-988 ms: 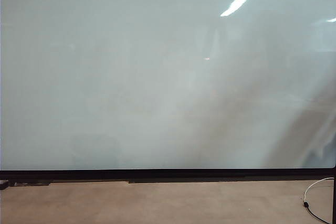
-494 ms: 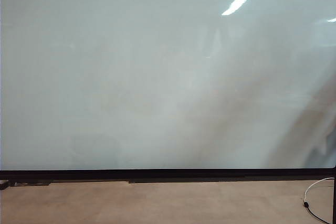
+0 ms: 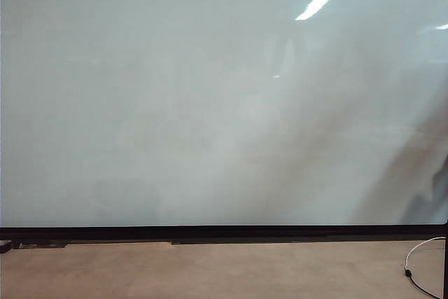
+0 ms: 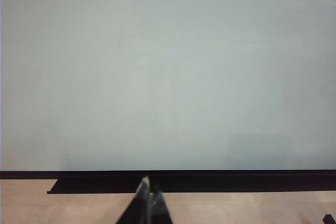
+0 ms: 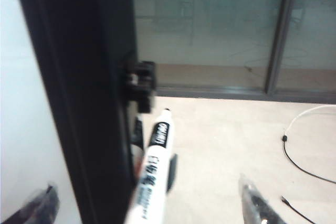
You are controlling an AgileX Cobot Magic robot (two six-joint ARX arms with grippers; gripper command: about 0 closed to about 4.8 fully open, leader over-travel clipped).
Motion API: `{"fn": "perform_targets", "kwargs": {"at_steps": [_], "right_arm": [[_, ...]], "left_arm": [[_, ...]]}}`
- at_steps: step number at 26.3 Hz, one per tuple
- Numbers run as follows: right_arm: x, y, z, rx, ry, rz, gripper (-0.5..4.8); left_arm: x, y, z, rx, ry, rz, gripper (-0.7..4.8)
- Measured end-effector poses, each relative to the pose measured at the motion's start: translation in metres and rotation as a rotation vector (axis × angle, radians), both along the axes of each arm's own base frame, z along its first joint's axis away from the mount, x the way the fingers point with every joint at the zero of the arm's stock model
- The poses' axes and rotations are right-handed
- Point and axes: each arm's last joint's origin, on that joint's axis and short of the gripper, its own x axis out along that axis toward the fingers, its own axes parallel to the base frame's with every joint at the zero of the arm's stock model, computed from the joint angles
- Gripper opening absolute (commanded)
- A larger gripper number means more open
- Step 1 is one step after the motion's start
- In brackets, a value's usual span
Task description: Pick up the pen on the shelf to the right of the whiteboard and draw a check mark.
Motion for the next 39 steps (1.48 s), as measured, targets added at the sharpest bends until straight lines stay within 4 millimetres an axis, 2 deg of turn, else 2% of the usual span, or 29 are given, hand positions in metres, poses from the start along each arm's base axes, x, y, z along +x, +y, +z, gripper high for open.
{"fn": "perform_targets", "kwargs": {"at_steps": [16,19,22,24,25,33,36,39], "right_arm": [[0.0046,0.0063,-0.0093,0.026,0.002,0.008,4.16],[0.0047,0.0060,-0.0093,0.026,0.001,-0.003,3.70],[0.0047,0.0058,-0.0092,0.031,0.001,-0.008,3.53],[0.0047,0.0059,-0.0092,0.034,0.002,-0.008,3.03],[0.0047,0.0059,-0.0092,0.034,0.002,-0.005,2.94],[0.0046,0.0061,-0.0084,0.032,-0.006,0.002,2.89],[0.0045,0.0062,-0.0072,0.031,-0.017,0.002,2.51],[0.0045,0.0062,-0.0071,0.034,-0.017,0.002,2.51]], "left_arm": [[0.0000,0.0000,0.0000,0.000,0.000,0.000,-0.04],[0.0000,0.0000,0.0000,0.000,0.000,0.000,-0.05],[0.0000,0.0000,0.0000,0.000,0.000,0.000,-0.05],[0.0000,0.0000,0.0000,0.000,0.000,0.000,-0.05],[0.0000,0.0000,0.0000,0.000,0.000,0.000,-0.04],[0.0000,0.0000,0.0000,0.000,0.000,0.000,-0.04],[0.0000,0.0000,0.0000,0.000,0.000,0.000,-0.04],[0.0000,0.0000,0.0000,0.000,0.000,0.000,-0.05]]}}
